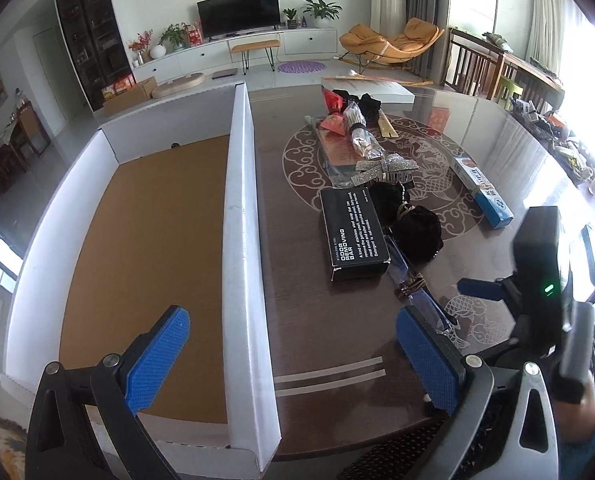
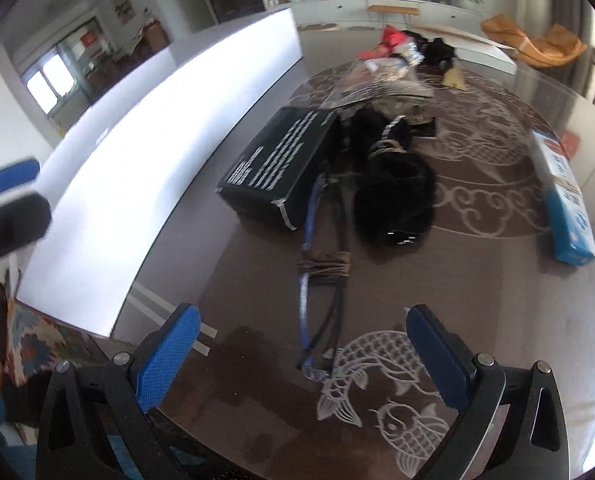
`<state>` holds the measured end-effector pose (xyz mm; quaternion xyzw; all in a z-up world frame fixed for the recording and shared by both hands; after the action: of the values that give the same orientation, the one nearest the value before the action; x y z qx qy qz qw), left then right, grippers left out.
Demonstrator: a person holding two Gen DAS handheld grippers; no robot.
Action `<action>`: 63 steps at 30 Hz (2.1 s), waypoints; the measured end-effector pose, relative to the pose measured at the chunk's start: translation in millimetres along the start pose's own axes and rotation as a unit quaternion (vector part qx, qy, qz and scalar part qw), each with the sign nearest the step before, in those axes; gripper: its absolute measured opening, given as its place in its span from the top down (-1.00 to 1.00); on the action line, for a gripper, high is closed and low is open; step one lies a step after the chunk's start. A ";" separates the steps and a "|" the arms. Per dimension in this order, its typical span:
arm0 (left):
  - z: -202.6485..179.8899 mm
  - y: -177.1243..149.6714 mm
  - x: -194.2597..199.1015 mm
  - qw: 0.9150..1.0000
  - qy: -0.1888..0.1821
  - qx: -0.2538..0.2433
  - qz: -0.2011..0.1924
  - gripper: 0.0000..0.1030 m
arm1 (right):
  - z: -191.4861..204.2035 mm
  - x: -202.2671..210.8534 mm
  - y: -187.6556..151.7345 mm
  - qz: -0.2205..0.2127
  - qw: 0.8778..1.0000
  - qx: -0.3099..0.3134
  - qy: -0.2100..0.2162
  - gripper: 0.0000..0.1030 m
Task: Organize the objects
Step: 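Move the right tool over the blue-framed eyeglasses, then grasp the black odor-removing bar box with the left tool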
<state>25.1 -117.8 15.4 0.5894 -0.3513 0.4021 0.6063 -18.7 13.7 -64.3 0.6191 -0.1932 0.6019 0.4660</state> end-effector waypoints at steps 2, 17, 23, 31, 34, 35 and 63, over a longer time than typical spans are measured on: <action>-4.3 -0.2 0.5 1.000 -0.006 -0.002 0.002 -1.00 | 15.5 -14.1 0.7 0.016 0.999 0.036 -0.026 -0.88; -80.6 -11.2 -26.3 0.996 -0.046 -0.069 0.042 -1.00 | -85.3 5.3 -2.2 -0.050 0.988 -0.065 -0.128 0.41; -91.5 -16.5 -67.1 0.993 -0.060 -0.048 0.090 -1.00 | -123.4 15.5 -7.6 -0.070 0.977 -0.127 -0.155 0.39; -96.3 -22.1 -80.0 0.992 -0.049 -0.055 0.103 -1.00 | -122.2 19.1 -16.6 -0.067 0.975 -0.141 -0.158 -0.43; -95.5 -21.8 -78.6 0.992 -0.046 -0.057 0.101 -1.00 | -118.8 17.8 -18.7 -0.065 0.975 -0.140 -0.158 -0.59; -95.6 -21.0 -78.4 0.992 -0.047 -0.056 0.101 -1.00 | -118.2 17.4 -19.0 -0.065 0.976 -0.139 -0.156 -0.61; -71.6 67.2 -100.5 0.997 -0.020 -0.032 0.070 -1.00 | -120.5 14.2 -25.7 -0.062 0.974 -0.149 -0.156 -0.94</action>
<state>-82.1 -55.0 -50.3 0.5518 -0.4160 0.4201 0.5882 -63.3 128.5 -79.1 0.6398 -0.3121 0.4320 0.5538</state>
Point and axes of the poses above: each gripper's, at about its wrist camera, not at the fingertips, and x roughly against the way its jaws point, z to its left, y to its top, the point moved 3 cm from there along -x, roughly the way its jaws point, and after that the axes turned 9 degrees about z, right-handed, at the moved point
